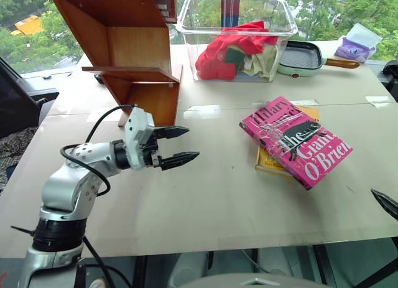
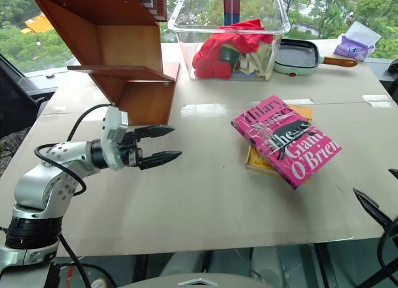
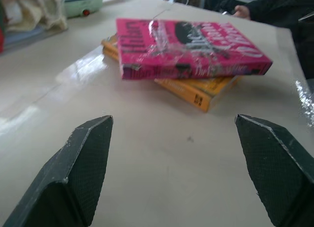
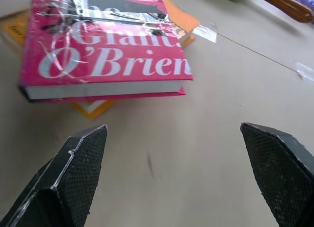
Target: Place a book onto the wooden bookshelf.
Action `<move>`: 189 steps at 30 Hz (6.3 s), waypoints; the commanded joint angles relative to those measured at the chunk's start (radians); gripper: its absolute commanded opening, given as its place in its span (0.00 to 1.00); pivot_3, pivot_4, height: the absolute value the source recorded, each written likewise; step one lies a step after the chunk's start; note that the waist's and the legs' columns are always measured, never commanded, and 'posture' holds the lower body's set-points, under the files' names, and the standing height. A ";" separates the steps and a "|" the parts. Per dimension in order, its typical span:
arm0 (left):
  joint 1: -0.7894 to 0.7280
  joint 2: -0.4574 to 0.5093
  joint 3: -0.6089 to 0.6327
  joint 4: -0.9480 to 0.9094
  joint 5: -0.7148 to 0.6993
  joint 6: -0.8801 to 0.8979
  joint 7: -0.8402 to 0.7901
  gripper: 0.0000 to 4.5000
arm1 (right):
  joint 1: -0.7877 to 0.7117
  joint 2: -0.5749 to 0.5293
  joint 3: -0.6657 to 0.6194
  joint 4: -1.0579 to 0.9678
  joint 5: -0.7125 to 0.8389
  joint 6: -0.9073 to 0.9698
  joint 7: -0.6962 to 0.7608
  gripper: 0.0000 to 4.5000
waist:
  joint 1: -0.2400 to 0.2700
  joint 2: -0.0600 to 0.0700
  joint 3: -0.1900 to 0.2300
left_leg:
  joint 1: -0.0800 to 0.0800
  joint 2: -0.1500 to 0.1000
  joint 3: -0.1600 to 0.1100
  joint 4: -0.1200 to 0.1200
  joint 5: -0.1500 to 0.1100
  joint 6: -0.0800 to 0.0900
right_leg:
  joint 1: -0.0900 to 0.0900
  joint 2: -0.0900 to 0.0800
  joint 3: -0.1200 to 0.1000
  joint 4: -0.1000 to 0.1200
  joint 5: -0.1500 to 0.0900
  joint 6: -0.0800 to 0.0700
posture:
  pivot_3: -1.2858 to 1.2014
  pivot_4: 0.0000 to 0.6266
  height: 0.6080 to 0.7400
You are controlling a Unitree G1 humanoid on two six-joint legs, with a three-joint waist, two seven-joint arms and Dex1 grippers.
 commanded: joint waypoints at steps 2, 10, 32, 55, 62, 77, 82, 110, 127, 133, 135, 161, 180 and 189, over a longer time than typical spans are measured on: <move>-0.033 -0.014 -0.043 -0.056 0.018 -0.006 0.033 0.91 | -0.050 -0.037 -0.001 -0.033 0.033 0.022 0.003 0.98 | 0.004 0.001 0.000 | 0.000 0.000 -0.001 0.000 0.000 0.000 | 0.000 0.000 0.000 0.000 0.000 0.000 | 0.52 0.24 0.89; -0.218 -0.283 0.052 0.103 -0.348 0.734 0.502 0.91 | -0.009 0.012 -0.057 -0.130 0.150 -0.041 0.136 0.98 | 0.012 0.000 0.001 | -0.002 -0.001 -0.004 0.002 0.000 0.001 | 0.001 0.000 -0.003 0.001 0.000 0.000 | 0.52 0.24 0.89; -0.455 -0.937 0.397 0.708 -0.393 0.722 1.080 0.91 | 0.237 0.134 -0.141 -0.293 0.420 -0.126 0.147 0.98 | 0.008 -0.006 0.003 | -0.005 -0.002 -0.004 0.003 0.000 -0.001 | -0.002 0.000 -0.003 0.000 0.000 0.000 | 0.52 0.24 0.89; -0.506 -0.943 0.246 0.837 -0.390 0.632 0.928 0.91 | 0.054 -0.092 -0.117 -0.005 0.458 -0.096 0.279 0.98 | 0.030 -0.006 0.003 | -0.007 -0.004 -0.006 0.006 0.000 0.000 | -0.001 -0.001 -0.003 0.000 0.000 0.001 | 0.52 0.24 0.89; -0.528 -0.986 0.238 0.890 -0.386 0.564 0.901 0.91 | 0.030 -0.093 -0.126 -0.020 0.453 -0.069 0.271 0.98 | 0.031 -0.006 0.002 | -0.007 -0.004 -0.006 0.006 0.000 0.000 | -0.001 -0.001 -0.003 0.000 0.000 0.001 | 0.52 0.24 0.89; -0.602 -0.998 0.184 1.026 -0.363 0.526 0.805 0.91 | 0.081 -0.035 -0.177 -0.102 0.463 -0.059 0.231 0.98 | 0.031 -0.006 0.002 | -0.007 -0.005 -0.006 0.007 0.000 0.000 | -0.001 -0.001 -0.004 0.000 0.000 0.001 | 0.52 0.24 0.89; -0.604 -1.013 0.171 1.044 -0.336 0.483 0.788 0.85 | 0.092 -0.024 -0.177 -0.117 0.462 -0.065 0.218 0.99 | 0.031 -0.006 0.002 | -0.007 -0.005 -0.007 0.007 0.000 0.000 | -0.001 -0.001 -0.004 0.000 0.000 0.001 | 0.52 0.24 0.89; -0.702 -0.316 0.023 0.422 -0.156 0.344 0.312 0.01 | -0.113 -0.055 0.046 -0.068 0.370 -0.082 0.168 1.00 | 0.005 -0.007 0.003 | -0.009 -0.005 -0.010 0.011 0.000 -0.001 | -0.002 -0.001 -0.005 0.003 0.000 0.001 | 0.52 0.24 0.89; -1.104 0.172 -0.306 0.447 0.683 -0.539 -0.027 0.01 | -0.491 -0.197 0.060 0.120 0.426 -0.101 0.186 1.00 | -0.001 -0.004 0.003 | -0.008 -0.005 -0.007 0.007 0.000 0.000 | -0.002 -0.001 -0.004 0.000 0.000 0.001 | 0.52 0.24 0.89; -1.252 0.349 -0.377 0.444 0.757 -0.242 -0.302 0.01 | -0.657 -0.219 0.201 0.291 0.333 -0.166 0.277 1.00 | -0.029 -0.007 0.012 | -0.014 -0.005 -0.011 0.012 0.000 0.000 | -0.005 0.000 -0.010 0.003 0.000 0.002 | 0.52 0.24 0.89; -1.226 0.387 -0.400 0.421 0.798 -0.219 -0.335 0.01 | -0.702 -0.220 0.236 0.320 0.316 -0.177 0.297 1.00 | -0.030 0.000 0.014 | -0.010 -0.005 -0.006 0.011 0.000 0.000 | -0.004 -0.002 -0.010 0.002 -0.001 0.003 | 0.52 0.24 0.89; -0.934 0.231 -0.517 0.196 1.199 0.172 -0.376 0.01 | -0.776 -0.208 0.249 0.446 0.265 -0.203 0.416 1.00 | -0.027 0.005 0.012 | -0.005 -0.002 -0.005 0.014 0.000 0.000 | 0.000 0.000 -0.010 0.007 0.000 0.002 | 0.52 0.24 0.89; -0.858 0.181 -0.451 0.168 1.182 0.234 -0.333 0.01 | -0.711 -0.150 0.148 0.333 0.357 -0.144 0.294 1.00 | -0.027 0.009 0.009 | -0.005 -0.002 -0.004 0.014 0.000 0.000 | 0.000 0.000 -0.009 0.007 0.000 0.002 | 0.52 0.24 0.89; -0.831 0.150 -0.422 0.169 1.160 0.230 -0.296 0.01 | -0.717 -0.149 0.148 0.290 0.382 -0.123 0.223 1.00 | -0.025 0.010 0.009 | -0.005 -0.002 -0.004 0.014 0.000 0.000 | 0.001 0.000 -0.009 0.007 0.000 0.002 | 0.52 0.24 0.89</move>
